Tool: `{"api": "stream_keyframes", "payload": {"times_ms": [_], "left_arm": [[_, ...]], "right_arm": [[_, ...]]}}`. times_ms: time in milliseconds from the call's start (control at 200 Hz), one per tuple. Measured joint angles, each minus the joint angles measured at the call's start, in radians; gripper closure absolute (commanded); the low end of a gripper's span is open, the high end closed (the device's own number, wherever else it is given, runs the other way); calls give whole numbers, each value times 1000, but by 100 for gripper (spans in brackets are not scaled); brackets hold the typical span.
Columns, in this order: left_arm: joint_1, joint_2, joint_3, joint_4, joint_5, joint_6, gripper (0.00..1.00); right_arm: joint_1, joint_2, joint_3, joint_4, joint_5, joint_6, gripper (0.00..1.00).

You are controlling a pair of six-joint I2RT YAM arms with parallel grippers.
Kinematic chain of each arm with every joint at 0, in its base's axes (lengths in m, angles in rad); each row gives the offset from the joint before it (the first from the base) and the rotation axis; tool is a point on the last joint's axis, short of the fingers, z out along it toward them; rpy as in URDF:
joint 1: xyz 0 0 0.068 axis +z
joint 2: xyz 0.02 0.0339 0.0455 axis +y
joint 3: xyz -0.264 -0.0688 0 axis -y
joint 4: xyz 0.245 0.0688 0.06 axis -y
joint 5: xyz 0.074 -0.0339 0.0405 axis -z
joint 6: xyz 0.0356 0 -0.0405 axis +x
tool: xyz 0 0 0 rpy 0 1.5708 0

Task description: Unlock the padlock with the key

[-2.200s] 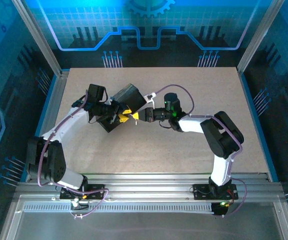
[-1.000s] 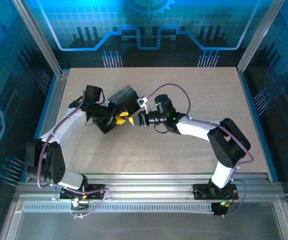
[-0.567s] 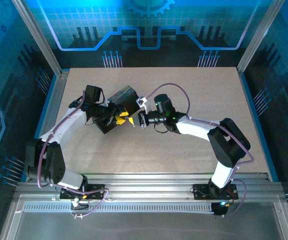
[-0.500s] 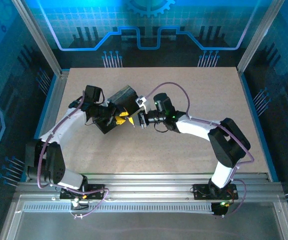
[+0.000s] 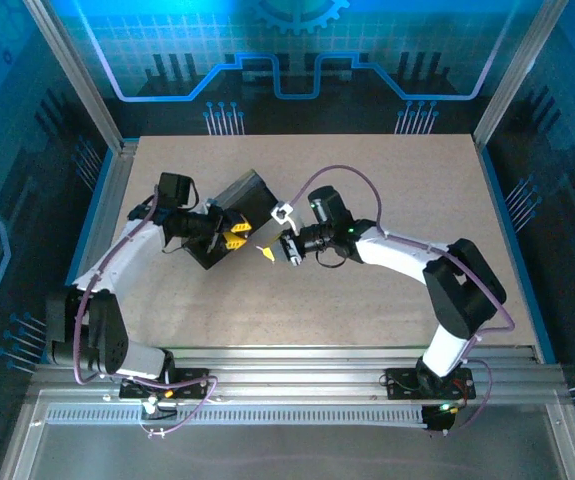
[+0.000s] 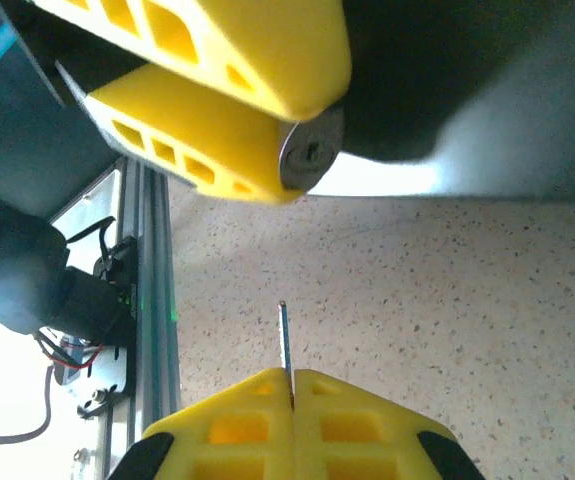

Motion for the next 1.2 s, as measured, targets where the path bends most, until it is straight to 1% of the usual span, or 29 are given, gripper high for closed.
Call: {"api": "stream_keyframes", "payload": {"times_ms": [345,535,780,1201], "left_arm": [[6,-3,-10,8,29,9,100],[7,-18,-26,8,31,21,100],[7,-38,-54,33,35,23,100],[8,-43,-60,37,37,23,100]], "right_arm": [[-51,-14,-22,58,-38,2,100],[-50,32,32,93,-82,14,100],[-46,101,101,116,-109,29,100],[-19,107,104,110,-139,28,100]]}}
